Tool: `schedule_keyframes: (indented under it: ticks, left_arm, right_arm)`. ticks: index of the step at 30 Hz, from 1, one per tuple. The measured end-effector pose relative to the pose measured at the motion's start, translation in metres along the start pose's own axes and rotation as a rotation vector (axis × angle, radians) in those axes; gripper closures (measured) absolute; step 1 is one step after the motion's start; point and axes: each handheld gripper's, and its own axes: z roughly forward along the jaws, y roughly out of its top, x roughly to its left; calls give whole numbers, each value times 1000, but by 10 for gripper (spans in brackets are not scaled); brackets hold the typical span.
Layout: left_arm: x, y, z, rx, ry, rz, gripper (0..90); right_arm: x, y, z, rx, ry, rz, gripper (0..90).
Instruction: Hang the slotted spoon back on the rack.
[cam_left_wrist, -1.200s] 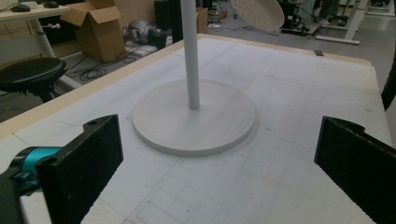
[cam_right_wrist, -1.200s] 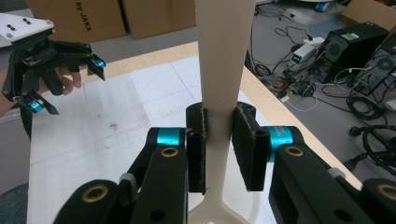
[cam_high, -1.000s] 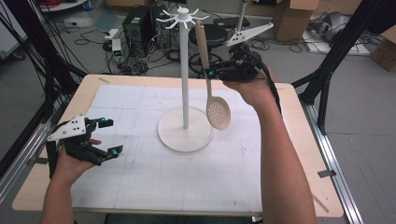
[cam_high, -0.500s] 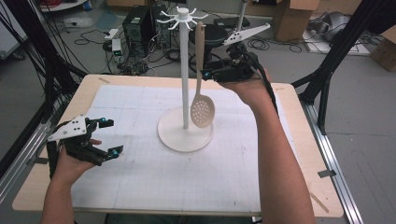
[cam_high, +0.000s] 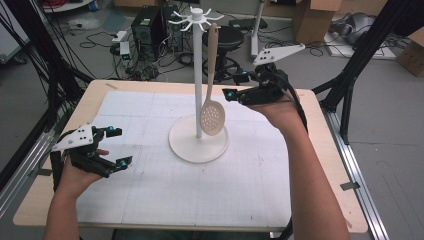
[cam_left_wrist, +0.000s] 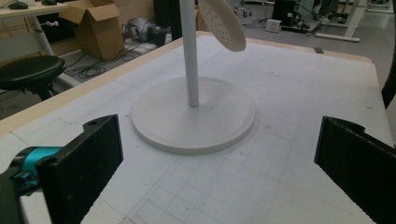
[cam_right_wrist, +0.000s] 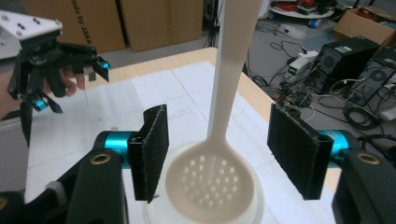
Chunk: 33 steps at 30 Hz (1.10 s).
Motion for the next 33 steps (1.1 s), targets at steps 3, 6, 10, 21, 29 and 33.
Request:
schedule_keyframes:
  ticks: [3, 6, 10, 21, 29, 33]
  left_arm:
    - [-1, 0, 0, 2, -1, 2, 17]
    - [0, 0, 1, 6, -1, 0, 17]
    - [-1, -1, 2, 6, -6, -3, 16]
    - [0, -3, 3, 6, -9, -8, 17]
    - [-1, -3, 3, 5, -11, -10, 17]
    - [0, -3, 2, 2, -14, -9, 16]
  right_arm:
    - [1, -9, -7, -26, -3, 3, 366]
    - [1, -18, -12, -28, -3, 12, 349]
    - [4, -32, -18, -47, -13, 17, 327]
    - [11, -67, -29, -92, -38, 27, 269]
    - [30, -92, -32, -117, -34, 24, 232]
    - [37, -109, -31, -115, -32, 37, 212]
